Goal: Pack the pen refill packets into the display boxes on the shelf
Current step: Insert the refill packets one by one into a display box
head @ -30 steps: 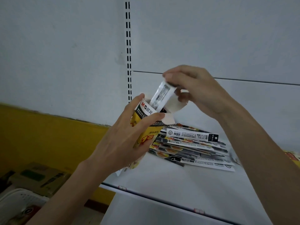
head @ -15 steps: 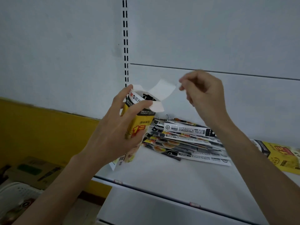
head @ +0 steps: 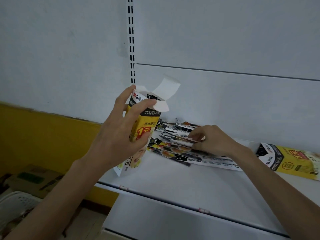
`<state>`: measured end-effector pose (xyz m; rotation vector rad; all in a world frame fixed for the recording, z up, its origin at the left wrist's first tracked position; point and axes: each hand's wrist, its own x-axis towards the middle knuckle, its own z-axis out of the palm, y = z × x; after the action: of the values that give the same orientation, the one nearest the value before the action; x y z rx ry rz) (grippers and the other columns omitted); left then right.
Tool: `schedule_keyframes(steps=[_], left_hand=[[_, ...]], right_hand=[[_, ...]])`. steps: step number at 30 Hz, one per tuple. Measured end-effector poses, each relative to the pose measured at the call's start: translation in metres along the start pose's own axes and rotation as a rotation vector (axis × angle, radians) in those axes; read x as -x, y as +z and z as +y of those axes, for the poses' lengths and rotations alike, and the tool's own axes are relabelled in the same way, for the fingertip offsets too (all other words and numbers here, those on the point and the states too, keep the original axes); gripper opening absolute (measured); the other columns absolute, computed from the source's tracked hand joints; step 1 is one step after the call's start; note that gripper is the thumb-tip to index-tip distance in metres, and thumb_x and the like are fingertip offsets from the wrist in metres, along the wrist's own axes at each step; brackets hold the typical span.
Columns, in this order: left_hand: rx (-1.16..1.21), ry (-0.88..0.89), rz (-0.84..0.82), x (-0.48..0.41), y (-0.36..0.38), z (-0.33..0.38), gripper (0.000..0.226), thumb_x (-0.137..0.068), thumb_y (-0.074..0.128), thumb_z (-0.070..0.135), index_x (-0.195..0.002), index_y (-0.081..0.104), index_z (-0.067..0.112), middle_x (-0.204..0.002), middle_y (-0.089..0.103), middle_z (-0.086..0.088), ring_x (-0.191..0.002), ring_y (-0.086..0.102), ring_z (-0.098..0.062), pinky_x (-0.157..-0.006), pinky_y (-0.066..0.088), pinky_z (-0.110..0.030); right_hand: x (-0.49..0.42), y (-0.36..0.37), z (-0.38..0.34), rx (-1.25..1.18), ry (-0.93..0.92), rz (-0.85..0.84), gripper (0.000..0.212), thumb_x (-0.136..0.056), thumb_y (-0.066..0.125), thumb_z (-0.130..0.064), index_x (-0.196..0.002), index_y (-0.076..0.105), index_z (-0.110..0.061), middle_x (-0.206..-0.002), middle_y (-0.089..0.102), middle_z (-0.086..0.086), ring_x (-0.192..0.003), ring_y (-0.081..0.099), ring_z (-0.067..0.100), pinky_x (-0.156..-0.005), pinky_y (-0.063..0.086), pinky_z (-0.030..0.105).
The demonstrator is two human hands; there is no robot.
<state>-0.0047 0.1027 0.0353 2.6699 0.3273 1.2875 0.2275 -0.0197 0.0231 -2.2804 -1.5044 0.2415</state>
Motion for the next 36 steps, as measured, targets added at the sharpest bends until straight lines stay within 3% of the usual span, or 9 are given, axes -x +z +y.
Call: schedule_keyframes(steps=[6, 10, 13, 17, 20, 23, 26, 29, 36], left_hand=[[-0.008, 0.005, 0.0, 0.0, 0.0, 0.003, 0.077, -0.073, 0.072, 0.019, -0.122, 0.022, 0.052, -0.146, 0.011, 0.005, -0.111, 0.041, -0.012, -0.07, 0.05, -0.019], [-0.008, -0.001, -0.005, -0.001, -0.001, 0.004, 0.079, -0.072, 0.074, 0.016, -0.122, 0.023, 0.052, -0.145, 0.01, 0.009, -0.115, 0.045, -0.02, -0.072, 0.055, -0.029], [-0.001, 0.014, -0.004, -0.001, -0.001, 0.006, 0.079, -0.073, 0.074, 0.015, -0.122, 0.024, 0.052, -0.145, 0.01, 0.008, -0.112, 0.044, -0.015, -0.07, 0.054, -0.026], [-0.026, 0.044, -0.024, -0.001, -0.002, 0.008, 0.074, -0.075, 0.072, 0.022, -0.123, 0.025, 0.05, -0.146, 0.01, 0.007, -0.111, 0.04, -0.011, -0.065, 0.05, -0.017], [-0.063, 0.072, -0.025, 0.0, -0.003, 0.011, 0.074, -0.073, 0.073, 0.024, -0.125, 0.025, 0.048, -0.146, 0.012, 0.004, -0.112, 0.039, -0.012, -0.061, 0.045, -0.011], [-0.099, 0.106, -0.023, 0.0, -0.004, 0.014, 0.071, -0.074, 0.071, 0.026, -0.126, 0.026, 0.044, -0.146, 0.014, 0.0, -0.113, 0.038, -0.013, -0.059, 0.042, -0.008], [-0.137, 0.128, -0.016, 0.0, -0.004, 0.015, 0.064, -0.074, 0.062, 0.031, -0.127, 0.028, 0.042, -0.146, 0.014, -0.001, -0.114, 0.04, -0.016, -0.056, 0.049, -0.014], [-0.151, 0.169, -0.012, 0.002, -0.003, 0.016, 0.059, -0.08, 0.062, 0.033, -0.127, 0.028, 0.041, -0.147, 0.015, -0.003, -0.115, 0.047, -0.026, -0.059, 0.05, -0.017], [-0.124, 0.223, -0.031, 0.006, -0.008, 0.013, 0.057, -0.081, 0.057, 0.038, -0.128, 0.025, 0.04, -0.147, 0.015, -0.006, -0.116, 0.048, -0.025, -0.066, 0.049, -0.016]], right_hand=[[0.0, -0.006, 0.0, -0.081, 0.048, -0.064, 0.013, -0.073, 0.077, -0.023, -0.08, 0.066, -0.023, -0.074, 0.056, -0.012, -0.072, 0.05, 0.007, -0.06, 0.034, 0.019], [0.002, -0.012, -0.002, -0.127, 0.031, -0.052, 0.03, -0.081, 0.069, -0.032, -0.084, 0.066, -0.002, -0.071, 0.053, 0.007, -0.067, 0.046, 0.018, -0.061, 0.028, 0.03], [0.004, -0.023, -0.009, -0.095, 0.027, 0.051, 0.028, -0.086, 0.062, -0.037, -0.089, 0.07, -0.01, -0.077, 0.062, 0.005, -0.069, 0.052, 0.02, -0.059, 0.035, 0.028], [0.009, -0.05, -0.024, 0.051, -0.02, 0.341, 0.033, -0.09, 0.053, -0.038, -0.103, 0.066, -0.011, -0.072, 0.05, -0.012, -0.053, 0.05, 0.01, -0.045, 0.038, 0.016], [0.016, -0.076, -0.036, -0.2, -0.087, 0.83, 0.027, -0.09, 0.057, -0.036, -0.086, 0.065, -0.01, -0.061, 0.056, -0.003, -0.042, 0.052, 0.001, -0.045, 0.037, 0.006], [0.033, -0.1, -0.057, -0.697, -0.353, 1.181, 0.018, -0.086, 0.063, -0.03, -0.077, 0.057, -0.015, -0.062, 0.061, -0.002, -0.045, 0.06, 0.008, -0.043, 0.045, 0.022], [0.043, -0.104, -0.085, -1.074, -0.451, 0.907, 0.012, -0.087, 0.062, -0.014, -0.075, 0.057, -0.016, -0.055, 0.064, -0.006, -0.043, 0.059, 0.013, -0.04, 0.044, 0.022], [0.036, -0.088, -0.104, -1.087, -0.336, 0.668, 0.014, -0.087, 0.062, -0.012, -0.073, 0.057, -0.011, -0.052, 0.065, 0.0, -0.037, 0.053, 0.014, -0.038, 0.042, 0.02], [0.024, -0.076, -0.109, -1.097, -0.184, 0.597, 0.017, -0.085, 0.066, -0.018, -0.071, 0.059, -0.011, -0.059, 0.066, 0.001, -0.035, 0.041, 0.01, -0.038, 0.034, 0.017]])
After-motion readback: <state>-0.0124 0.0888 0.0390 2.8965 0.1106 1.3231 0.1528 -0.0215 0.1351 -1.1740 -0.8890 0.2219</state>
